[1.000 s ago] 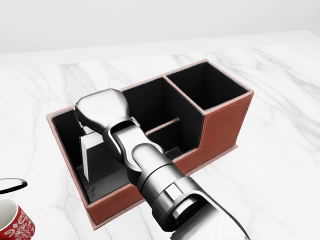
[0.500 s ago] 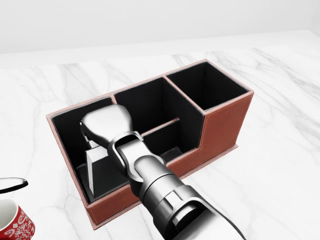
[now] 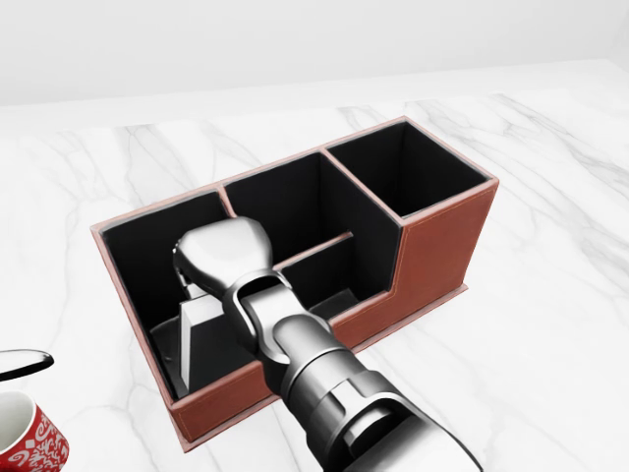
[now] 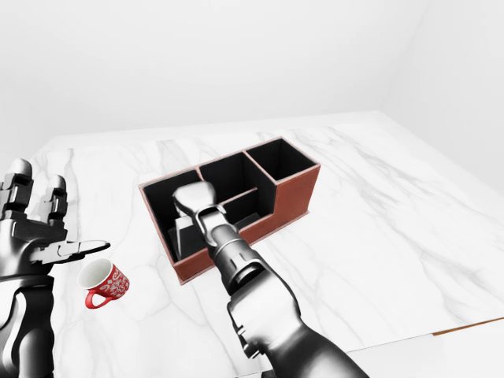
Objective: Pick up the book and place it in the left compartment of the caddy.
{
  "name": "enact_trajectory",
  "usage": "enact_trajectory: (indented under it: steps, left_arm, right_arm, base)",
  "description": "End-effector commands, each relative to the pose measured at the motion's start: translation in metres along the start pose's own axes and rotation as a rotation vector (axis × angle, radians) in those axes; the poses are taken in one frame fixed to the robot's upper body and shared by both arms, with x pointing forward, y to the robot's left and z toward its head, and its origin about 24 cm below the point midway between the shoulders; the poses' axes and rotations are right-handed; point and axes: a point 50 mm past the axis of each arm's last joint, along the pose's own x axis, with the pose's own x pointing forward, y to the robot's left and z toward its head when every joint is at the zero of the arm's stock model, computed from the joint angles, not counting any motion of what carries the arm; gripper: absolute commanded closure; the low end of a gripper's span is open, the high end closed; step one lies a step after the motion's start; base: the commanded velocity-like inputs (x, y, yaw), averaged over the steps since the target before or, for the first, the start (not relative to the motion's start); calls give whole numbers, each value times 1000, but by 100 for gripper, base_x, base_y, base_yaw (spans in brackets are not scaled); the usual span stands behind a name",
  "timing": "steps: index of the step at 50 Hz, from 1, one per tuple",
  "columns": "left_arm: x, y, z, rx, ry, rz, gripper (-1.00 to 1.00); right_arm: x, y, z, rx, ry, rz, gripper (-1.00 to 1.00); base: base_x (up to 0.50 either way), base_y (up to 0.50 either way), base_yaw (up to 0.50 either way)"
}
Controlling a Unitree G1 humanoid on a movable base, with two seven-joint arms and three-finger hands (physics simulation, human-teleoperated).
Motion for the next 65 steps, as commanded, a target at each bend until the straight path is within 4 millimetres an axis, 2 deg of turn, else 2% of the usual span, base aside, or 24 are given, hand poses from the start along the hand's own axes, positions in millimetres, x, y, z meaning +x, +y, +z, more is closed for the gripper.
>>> enact_trajectory:
  steps: [1,10,19,20,21,51,61,64,65]
  left_arm:
    - [1,1,-1,-3,5,3,-100]
    - [1,3,-3,-8,10,5,-100]
    - [2,4,-4,-12,18,7,-100]
    - [2,4,-5,-11,19,7,-100]
    - [2,4,-5,-12,19,7,-100]
    - [2,4,-8,-3,32,12,-100]
    - [3,4,-9,-3,37,15,-100]
    - [3,4,-10,-3,41,16,-100]
    - [2,3,-9,-2,38,14,-100]
  right_arm:
    - [-3,7,0,5,-1,2,100]
    - [-8,22,10,-4,-27,45,100]
    - [-9,25,13,-13,-38,53,100]
    - [-9,25,13,-14,-36,51,14]
    - [-9,25,13,-14,-36,52,-100]
    - [-7,22,13,-49,-30,53,-100]
    - [-4,9,20,-62,-36,53,-100]
    - [-8,6,22,-71,-41,63,-100]
    - [-15,2,25,-67,-47,71,-100]
  base:
    - [0,0,0]
    - [0,0,0]
    - [0,0,0]
    - [0,0,0]
    - [0,0,0]
    - [0,0,0]
    - [0,0,0]
    - [0,0,0]
    - [0,0,0]
